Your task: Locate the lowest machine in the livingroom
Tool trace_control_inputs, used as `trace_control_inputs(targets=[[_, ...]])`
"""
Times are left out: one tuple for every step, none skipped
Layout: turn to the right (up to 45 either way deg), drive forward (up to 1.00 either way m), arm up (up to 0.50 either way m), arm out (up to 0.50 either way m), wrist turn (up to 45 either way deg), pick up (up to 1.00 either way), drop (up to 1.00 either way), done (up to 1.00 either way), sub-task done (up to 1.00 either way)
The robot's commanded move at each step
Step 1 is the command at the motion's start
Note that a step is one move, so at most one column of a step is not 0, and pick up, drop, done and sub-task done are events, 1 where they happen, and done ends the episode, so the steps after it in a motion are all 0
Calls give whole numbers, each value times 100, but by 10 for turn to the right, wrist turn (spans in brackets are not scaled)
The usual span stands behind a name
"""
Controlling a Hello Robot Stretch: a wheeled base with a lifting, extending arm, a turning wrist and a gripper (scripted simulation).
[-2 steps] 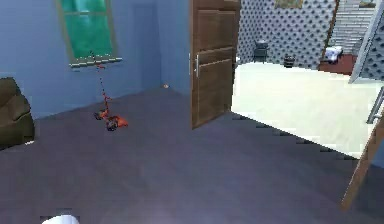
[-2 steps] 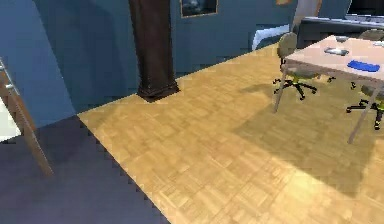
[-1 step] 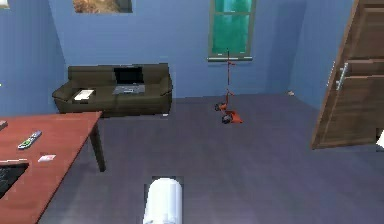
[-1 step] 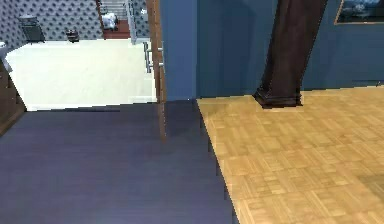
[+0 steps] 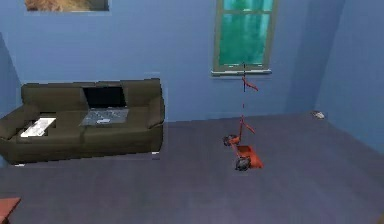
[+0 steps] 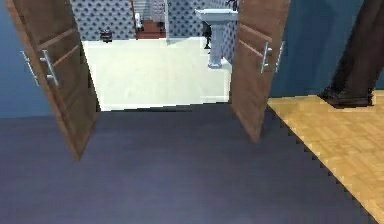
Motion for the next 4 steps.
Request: trace_control_inputs(targets=[[-30,0,0,0,0,0,0,0,0],[0,100,0,0,0,0,0,0,0],[-60,0,0,0,0,0,0,0,0],[0,25,0,0,0,0,0,0,0]])
